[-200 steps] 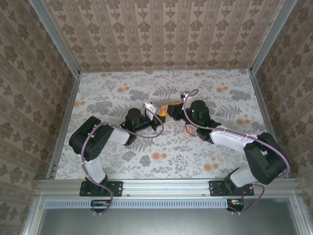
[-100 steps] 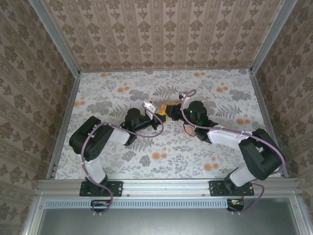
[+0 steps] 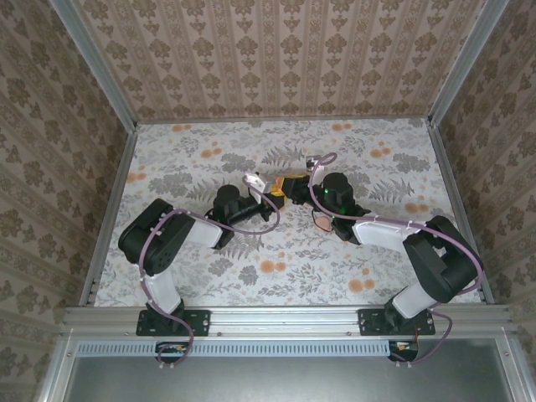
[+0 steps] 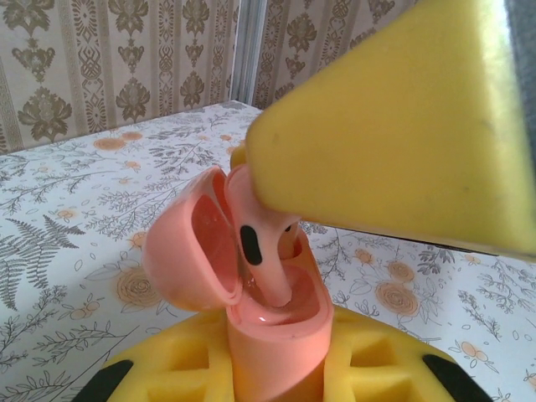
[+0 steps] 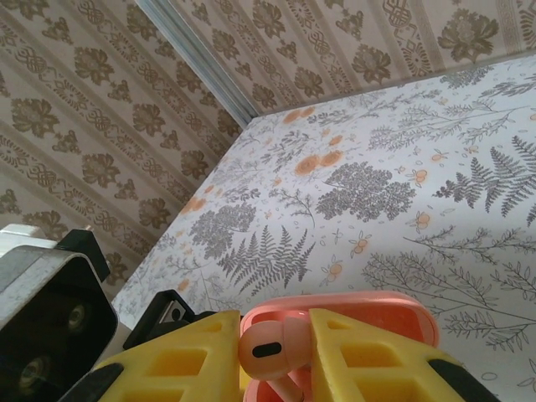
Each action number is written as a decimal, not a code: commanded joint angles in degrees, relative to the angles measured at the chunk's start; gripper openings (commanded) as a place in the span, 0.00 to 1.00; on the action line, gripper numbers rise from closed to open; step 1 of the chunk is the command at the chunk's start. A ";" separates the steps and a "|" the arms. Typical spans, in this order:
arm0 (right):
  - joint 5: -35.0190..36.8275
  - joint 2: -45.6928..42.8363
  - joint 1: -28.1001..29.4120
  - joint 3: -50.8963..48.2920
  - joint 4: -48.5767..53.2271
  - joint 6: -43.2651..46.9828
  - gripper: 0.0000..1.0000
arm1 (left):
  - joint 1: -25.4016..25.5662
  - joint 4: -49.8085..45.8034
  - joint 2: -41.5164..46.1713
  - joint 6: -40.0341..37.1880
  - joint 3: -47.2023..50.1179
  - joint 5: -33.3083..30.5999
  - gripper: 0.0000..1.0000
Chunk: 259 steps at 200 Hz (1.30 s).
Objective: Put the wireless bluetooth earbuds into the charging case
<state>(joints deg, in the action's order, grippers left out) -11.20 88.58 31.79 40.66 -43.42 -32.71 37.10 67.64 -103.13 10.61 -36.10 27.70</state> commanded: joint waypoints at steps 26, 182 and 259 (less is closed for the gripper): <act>-1.48 -0.92 0.38 -1.15 -1.93 -1.43 0.25 | 0.25 4.43 -0.06 1.41 -0.94 0.51 0.09; -3.15 -0.95 0.73 -3.65 -6.70 -5.70 0.25 | 0.34 5.93 0.97 -0.22 -0.53 1.10 0.09; -3.75 -0.16 1.12 -4.03 -7.31 -6.40 0.25 | 0.43 5.92 1.70 0.11 -0.90 1.11 0.09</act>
<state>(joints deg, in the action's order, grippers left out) -12.67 88.36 32.21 37.85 -49.76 -38.00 37.10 69.91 -103.13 10.92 -36.10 28.10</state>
